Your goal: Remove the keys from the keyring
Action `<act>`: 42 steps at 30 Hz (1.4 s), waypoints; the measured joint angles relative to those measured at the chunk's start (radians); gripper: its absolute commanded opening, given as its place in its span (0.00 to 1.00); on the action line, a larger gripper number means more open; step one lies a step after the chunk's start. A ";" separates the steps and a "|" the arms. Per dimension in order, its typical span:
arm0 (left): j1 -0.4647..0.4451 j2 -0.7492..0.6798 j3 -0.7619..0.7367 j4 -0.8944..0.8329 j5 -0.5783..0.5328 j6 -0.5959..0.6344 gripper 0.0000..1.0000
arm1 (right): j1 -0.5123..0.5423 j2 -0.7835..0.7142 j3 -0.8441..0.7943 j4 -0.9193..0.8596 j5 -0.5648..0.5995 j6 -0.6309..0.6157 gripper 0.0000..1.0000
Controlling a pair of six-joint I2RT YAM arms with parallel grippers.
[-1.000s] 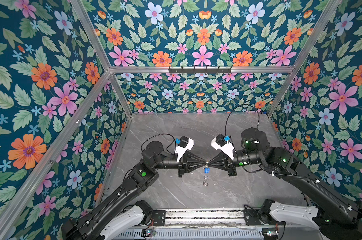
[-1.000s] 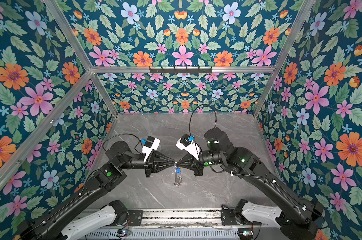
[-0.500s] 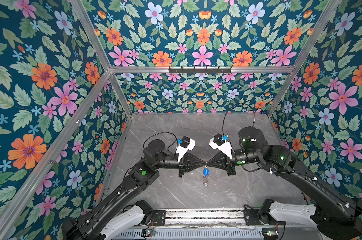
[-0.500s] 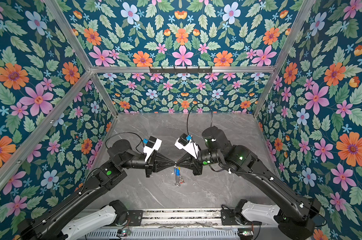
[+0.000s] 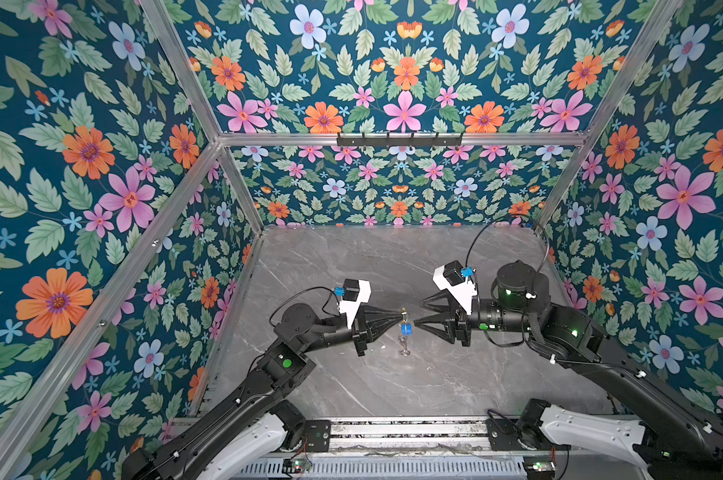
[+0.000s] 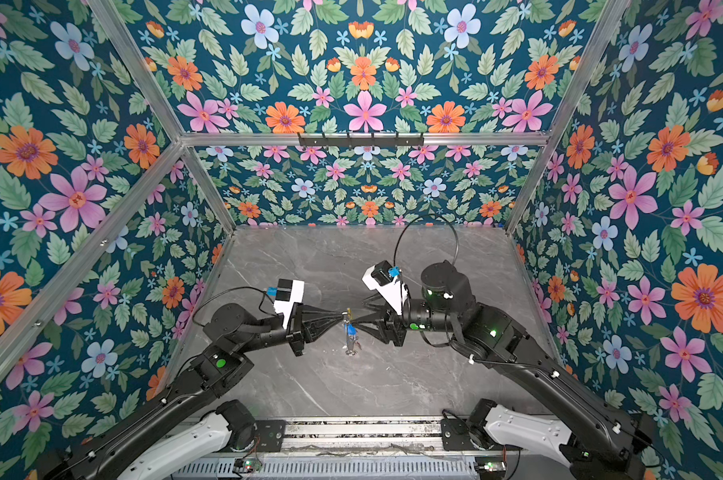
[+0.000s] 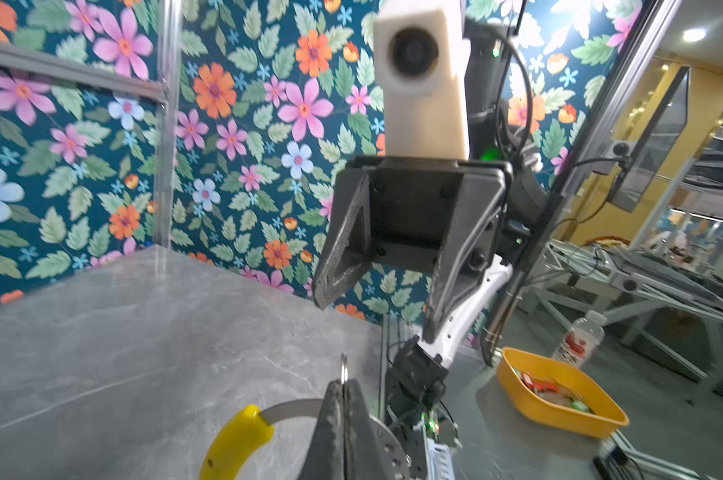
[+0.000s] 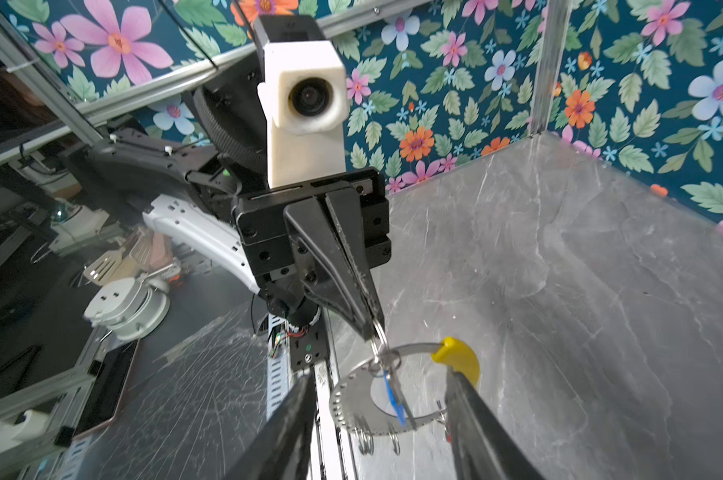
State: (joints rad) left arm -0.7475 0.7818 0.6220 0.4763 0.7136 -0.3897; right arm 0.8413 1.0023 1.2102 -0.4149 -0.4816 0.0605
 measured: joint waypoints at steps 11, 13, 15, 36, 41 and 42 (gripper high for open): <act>0.000 0.019 -0.103 0.401 -0.080 -0.050 0.00 | 0.000 -0.067 -0.235 0.356 0.002 0.143 0.53; 0.000 0.039 -0.110 0.462 -0.073 -0.058 0.00 | 0.000 -0.055 -0.237 0.396 0.002 0.150 0.53; 0.000 0.061 -0.111 0.517 -0.058 -0.081 0.00 | 0.000 -0.043 -0.235 0.423 -0.009 0.170 0.53; 0.000 0.112 -0.136 0.729 -0.010 -0.173 0.00 | 0.020 0.006 -0.268 0.575 -0.159 0.205 0.27; 0.000 0.117 -0.146 0.751 -0.016 -0.179 0.00 | 0.033 0.022 -0.259 0.591 -0.171 0.219 0.21; 0.000 0.118 -0.148 0.754 -0.017 -0.179 0.00 | 0.035 0.026 -0.257 0.593 -0.174 0.220 0.21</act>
State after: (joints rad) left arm -0.7475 0.8997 0.4740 1.2301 0.6968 -0.5690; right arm 0.8764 1.0286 0.9535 0.1780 -0.6552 0.2802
